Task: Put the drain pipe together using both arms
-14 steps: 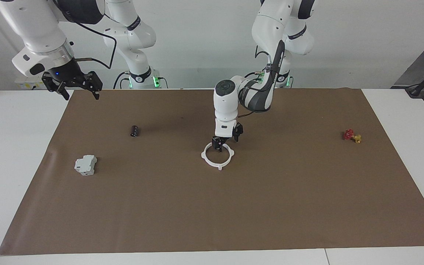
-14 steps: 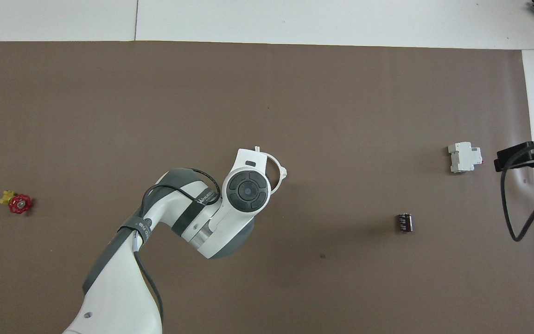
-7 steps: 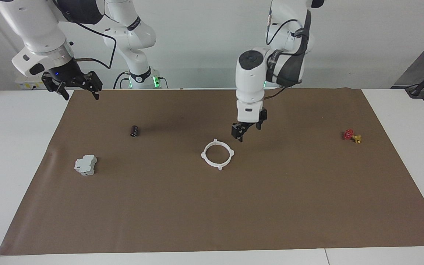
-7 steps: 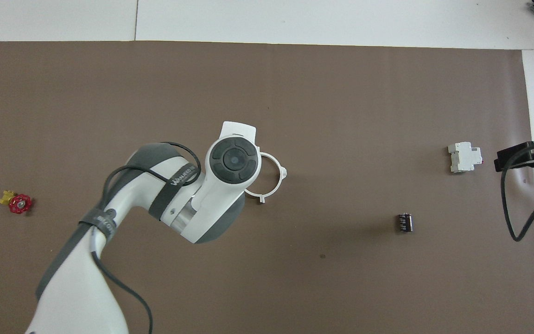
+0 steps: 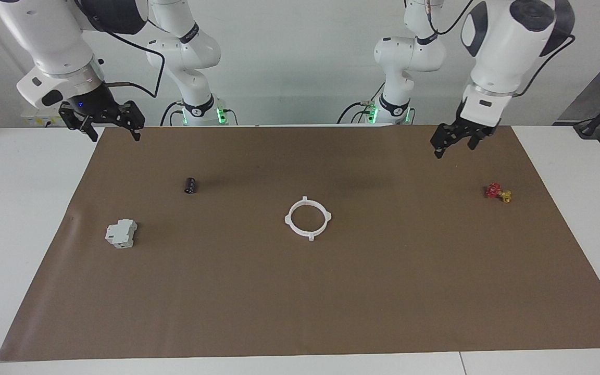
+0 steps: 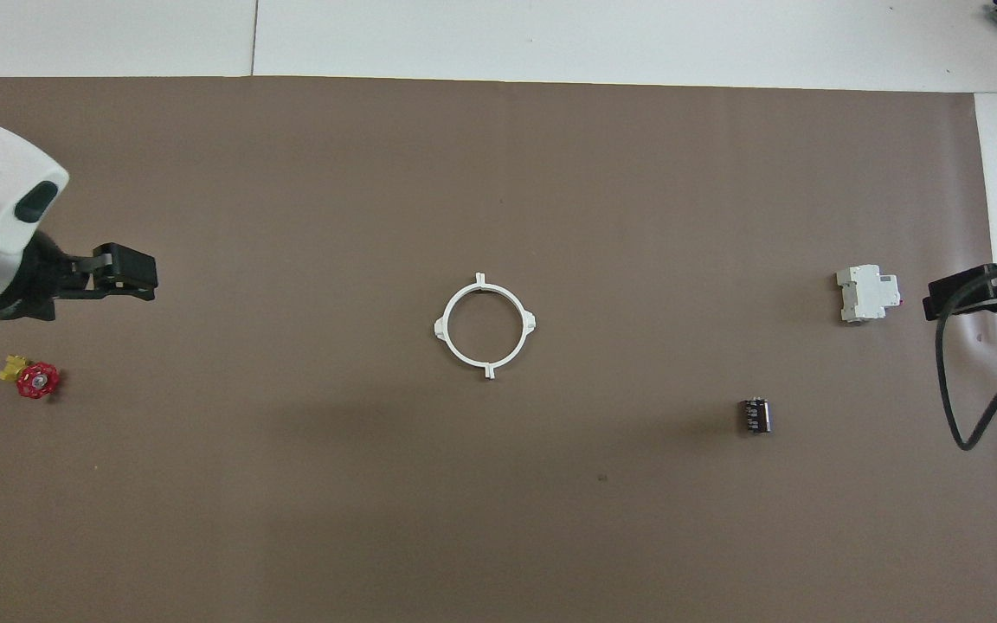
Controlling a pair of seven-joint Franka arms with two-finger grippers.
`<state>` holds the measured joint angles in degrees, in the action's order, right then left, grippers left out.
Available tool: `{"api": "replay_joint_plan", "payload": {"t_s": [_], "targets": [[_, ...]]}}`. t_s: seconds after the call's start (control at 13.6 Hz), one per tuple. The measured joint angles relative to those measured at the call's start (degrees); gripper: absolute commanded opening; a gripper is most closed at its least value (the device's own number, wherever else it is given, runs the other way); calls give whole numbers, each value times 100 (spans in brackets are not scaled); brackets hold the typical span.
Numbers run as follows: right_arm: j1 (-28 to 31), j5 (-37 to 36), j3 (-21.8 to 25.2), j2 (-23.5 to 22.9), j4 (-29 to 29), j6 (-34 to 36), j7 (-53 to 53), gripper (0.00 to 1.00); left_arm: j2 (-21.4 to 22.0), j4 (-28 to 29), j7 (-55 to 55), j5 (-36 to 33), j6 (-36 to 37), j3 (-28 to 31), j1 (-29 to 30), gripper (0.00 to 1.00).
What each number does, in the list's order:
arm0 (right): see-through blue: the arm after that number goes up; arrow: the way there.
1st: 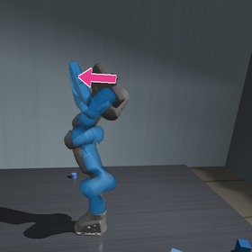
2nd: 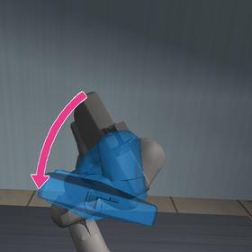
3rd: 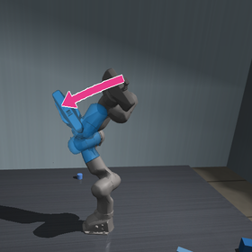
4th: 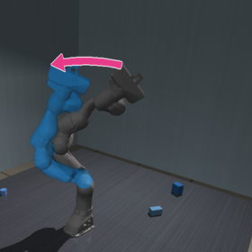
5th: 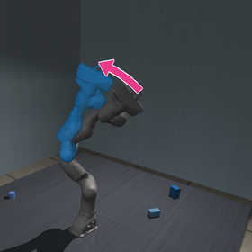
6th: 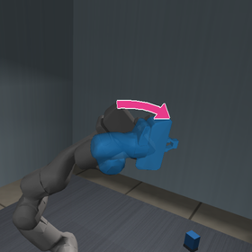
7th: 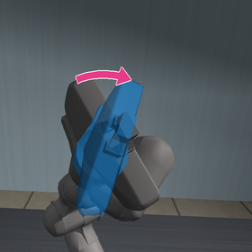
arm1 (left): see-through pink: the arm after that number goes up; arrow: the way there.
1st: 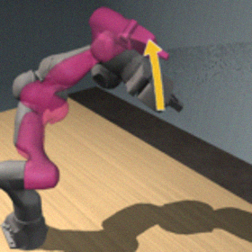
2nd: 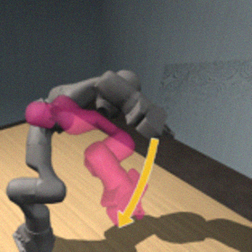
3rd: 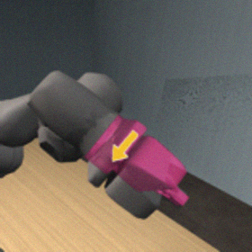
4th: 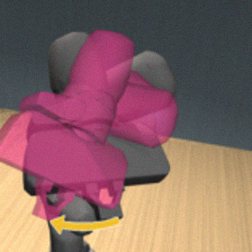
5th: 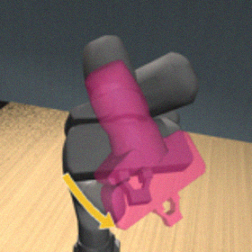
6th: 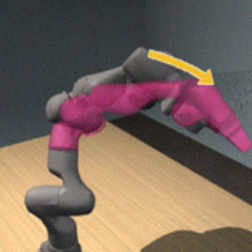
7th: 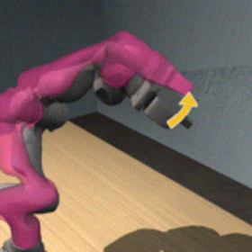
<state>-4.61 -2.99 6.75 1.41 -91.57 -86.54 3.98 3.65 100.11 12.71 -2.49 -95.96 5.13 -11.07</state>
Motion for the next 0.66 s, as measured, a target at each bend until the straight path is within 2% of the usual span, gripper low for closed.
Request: {"api": "replay_joint_plan", "payload": {"t_s": [0.37, 0.66], "targets": [[0, 0, 0, 0, 0, 0, 0, 100, 3, 26, -2143, 18, 50, -1, 1115, 100], [0, 0, 0, 0, -2, 0, 0, 100, 19, 154, -2304, 55, -10, -113, 1201, 100]]}}
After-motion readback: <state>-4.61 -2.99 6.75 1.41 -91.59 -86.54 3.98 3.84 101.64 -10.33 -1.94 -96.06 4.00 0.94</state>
